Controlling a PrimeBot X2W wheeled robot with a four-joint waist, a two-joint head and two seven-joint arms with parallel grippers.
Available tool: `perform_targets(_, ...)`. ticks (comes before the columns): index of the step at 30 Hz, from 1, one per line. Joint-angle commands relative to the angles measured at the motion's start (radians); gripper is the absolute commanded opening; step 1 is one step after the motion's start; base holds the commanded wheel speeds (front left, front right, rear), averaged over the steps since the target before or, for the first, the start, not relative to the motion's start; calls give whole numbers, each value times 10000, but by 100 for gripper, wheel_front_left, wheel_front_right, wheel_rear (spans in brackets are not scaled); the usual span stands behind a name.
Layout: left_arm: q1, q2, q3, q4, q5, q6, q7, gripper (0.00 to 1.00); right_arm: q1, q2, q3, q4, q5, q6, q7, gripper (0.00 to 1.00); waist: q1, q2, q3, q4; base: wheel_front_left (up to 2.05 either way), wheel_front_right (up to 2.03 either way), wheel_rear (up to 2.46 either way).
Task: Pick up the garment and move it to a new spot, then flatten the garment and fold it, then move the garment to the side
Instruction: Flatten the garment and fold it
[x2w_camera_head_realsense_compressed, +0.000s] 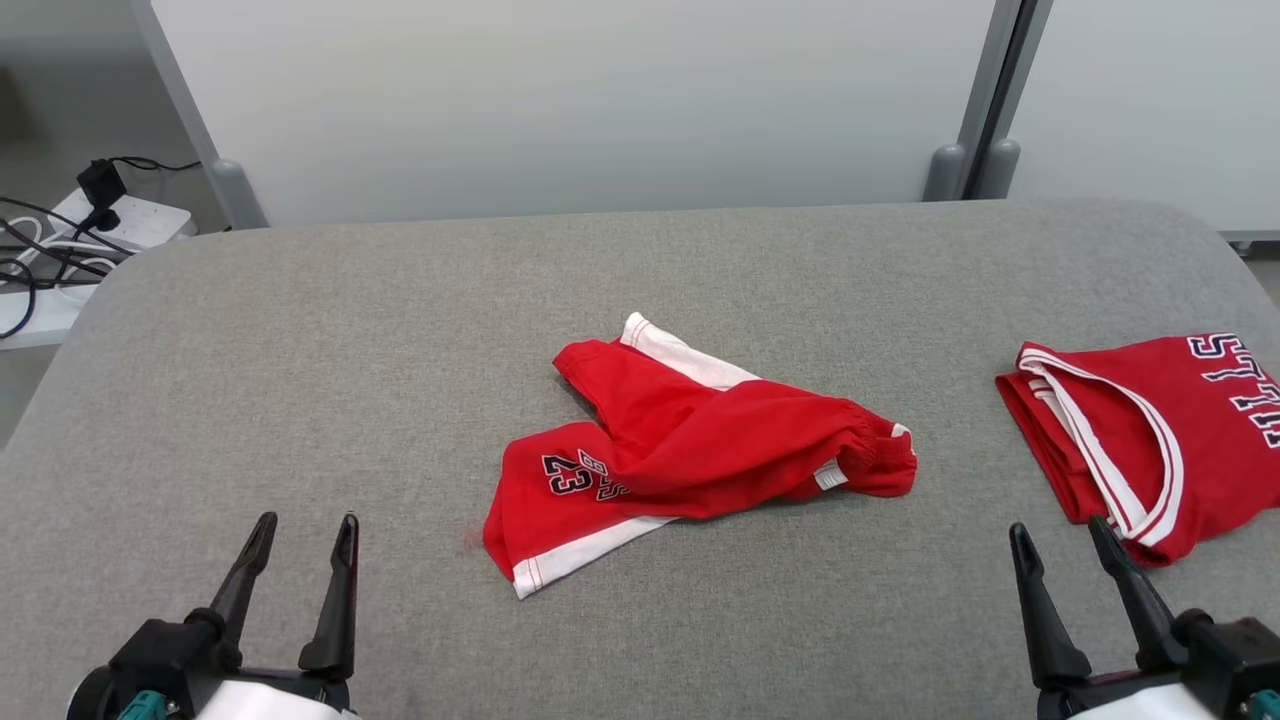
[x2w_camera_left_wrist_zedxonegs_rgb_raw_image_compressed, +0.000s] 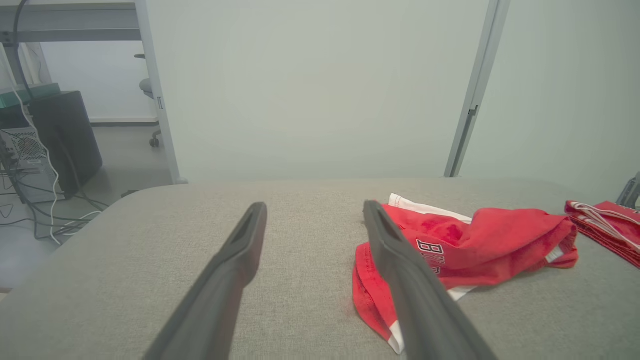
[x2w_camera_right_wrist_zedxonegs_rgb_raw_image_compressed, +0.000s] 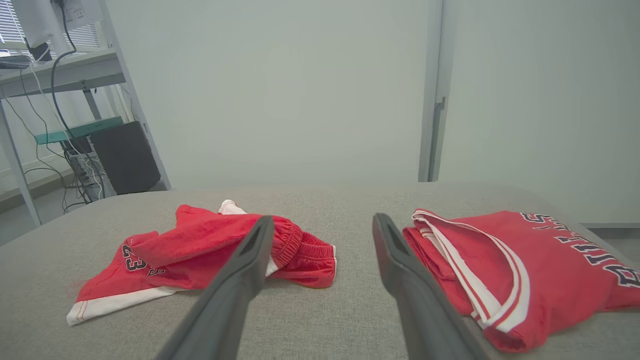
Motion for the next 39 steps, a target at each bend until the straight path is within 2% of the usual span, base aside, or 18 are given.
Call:
perform_targets(1, -226, 141, 409, -295, 82, 144, -53, 100, 28, -23, 98, -381, -157, 44, -130, 100, 0, -1, -78, 69, 0, 0, 0)
perform_targets(10, 94, 291, 582, -199, 64, 122, -98, 100, 676, 414, -97, -570, -394, 44, -131, 100, 0, -1, -285, 175, 0, 0, 0)
perform_targets(32, 18, 236, 625, -298, 127, 145, -135, 100, 538, 486, 34, -513, -433, 44, -131, 100, 0, -1, -191, 222, 0, 0, 0)
perform_targets(36, -202, 189, 355, -396, 74, -47, 79, 100, 391, 448, 122, -414, -335, 44, -120, 100, 0, -1, -113, 248, 0, 0, 0)
perform_targets(39, -605, 97, -135, -346, -43, -418, 655, 100, 26, 343, 402, -62, -9, 44, 188, 100, 0, -1, 38, 265, 0, 0, 0)
